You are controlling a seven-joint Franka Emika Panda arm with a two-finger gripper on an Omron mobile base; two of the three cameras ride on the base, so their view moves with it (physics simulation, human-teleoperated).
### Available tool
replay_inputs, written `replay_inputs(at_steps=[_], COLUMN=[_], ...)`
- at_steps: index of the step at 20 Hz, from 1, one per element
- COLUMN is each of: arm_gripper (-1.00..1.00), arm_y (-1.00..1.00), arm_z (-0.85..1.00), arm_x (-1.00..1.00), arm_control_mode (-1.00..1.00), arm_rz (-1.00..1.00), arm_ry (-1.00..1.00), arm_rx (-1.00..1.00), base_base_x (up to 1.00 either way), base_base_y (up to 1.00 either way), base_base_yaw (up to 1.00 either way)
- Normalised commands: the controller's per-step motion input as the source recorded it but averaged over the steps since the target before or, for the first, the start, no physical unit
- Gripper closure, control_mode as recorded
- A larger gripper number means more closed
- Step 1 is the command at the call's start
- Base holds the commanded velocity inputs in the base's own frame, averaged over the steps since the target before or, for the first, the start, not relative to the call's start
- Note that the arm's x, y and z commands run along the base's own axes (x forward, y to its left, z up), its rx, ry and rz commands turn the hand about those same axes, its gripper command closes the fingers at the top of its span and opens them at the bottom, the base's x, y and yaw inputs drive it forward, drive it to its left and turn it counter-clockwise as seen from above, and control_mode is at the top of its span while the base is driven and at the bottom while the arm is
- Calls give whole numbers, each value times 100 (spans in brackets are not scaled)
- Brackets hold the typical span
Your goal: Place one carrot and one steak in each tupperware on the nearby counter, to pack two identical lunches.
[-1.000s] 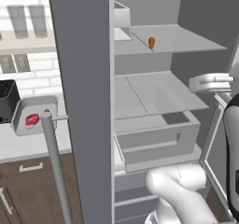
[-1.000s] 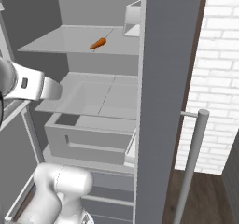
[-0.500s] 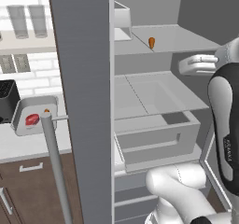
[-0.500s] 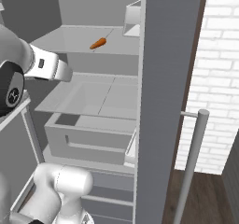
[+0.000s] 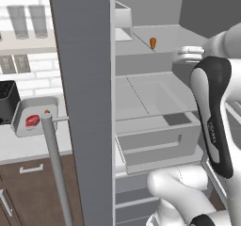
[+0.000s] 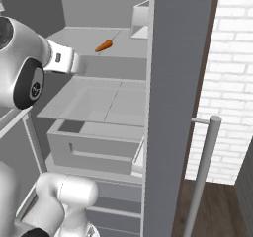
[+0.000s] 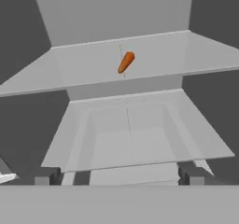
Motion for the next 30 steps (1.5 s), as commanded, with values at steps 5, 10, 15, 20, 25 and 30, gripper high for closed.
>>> replay_inputs(at_steps=[5,10,15,20,25,30], arm_gripper=[-100,-100,-100,-100,-100,-100], arm_y=[0,-5,-14,-4,0,0], arm_z=[18,2,0,-14,-26,-5], arm_x=[53,50,52,55,60,54], arm_control_mode=[-100,-100,-100,-100,-100,-100], arm_rz=[-7,-3,0,0,0,0], arm_ry=[2,2,1,1,2,8], arm_rx=[1,0,0,0,0,0], base_base_x=[0,0,0,0,0,0], base_base_y=[0,0,0,0,0,0], base_base_yaw=[0,0,0,0,0,0])
